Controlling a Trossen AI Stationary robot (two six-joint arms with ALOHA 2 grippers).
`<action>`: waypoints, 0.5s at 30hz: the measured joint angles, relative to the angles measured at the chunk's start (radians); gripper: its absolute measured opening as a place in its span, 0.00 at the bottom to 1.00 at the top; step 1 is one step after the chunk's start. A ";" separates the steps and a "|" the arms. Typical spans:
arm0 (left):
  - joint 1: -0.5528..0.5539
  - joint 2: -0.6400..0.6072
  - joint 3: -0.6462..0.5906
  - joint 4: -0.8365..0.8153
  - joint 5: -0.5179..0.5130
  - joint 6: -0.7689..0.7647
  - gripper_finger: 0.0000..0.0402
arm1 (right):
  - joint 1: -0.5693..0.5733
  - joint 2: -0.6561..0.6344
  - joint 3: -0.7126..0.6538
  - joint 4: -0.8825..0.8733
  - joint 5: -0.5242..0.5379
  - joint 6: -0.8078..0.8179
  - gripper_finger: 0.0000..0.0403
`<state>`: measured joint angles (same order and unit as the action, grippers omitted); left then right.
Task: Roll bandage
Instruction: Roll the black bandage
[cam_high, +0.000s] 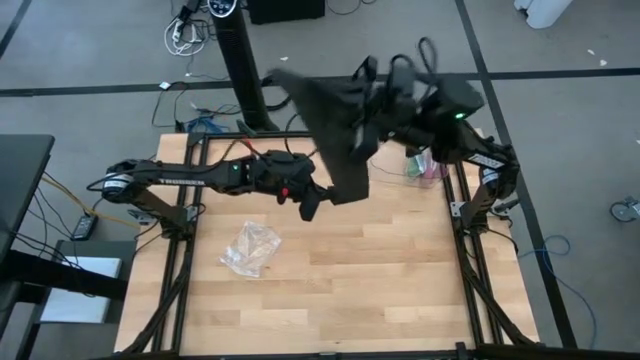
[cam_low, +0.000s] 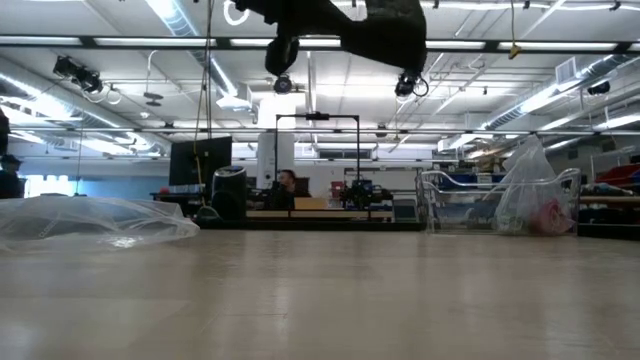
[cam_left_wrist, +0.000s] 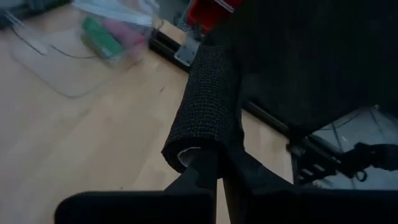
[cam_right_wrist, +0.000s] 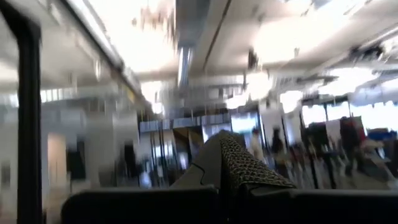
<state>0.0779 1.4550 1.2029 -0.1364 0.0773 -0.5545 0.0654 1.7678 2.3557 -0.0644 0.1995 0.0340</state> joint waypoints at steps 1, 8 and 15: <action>0.007 -0.013 0.000 0.004 0.002 0.003 0.03 | 0.001 0.001 -0.001 -0.044 -0.004 -0.017 0.00; 0.039 -0.175 0.001 -0.083 -0.014 0.058 0.03 | 0.003 0.008 0.000 -0.214 -0.056 -0.019 0.00; 0.070 -0.370 0.002 -0.304 -0.151 0.122 0.03 | 0.018 0.013 0.000 -0.260 -0.116 -0.007 0.00</action>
<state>0.1478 1.0851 1.2047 -0.4400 -0.0738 -0.4325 0.0837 1.7809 2.3554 -0.3247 0.0831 0.0267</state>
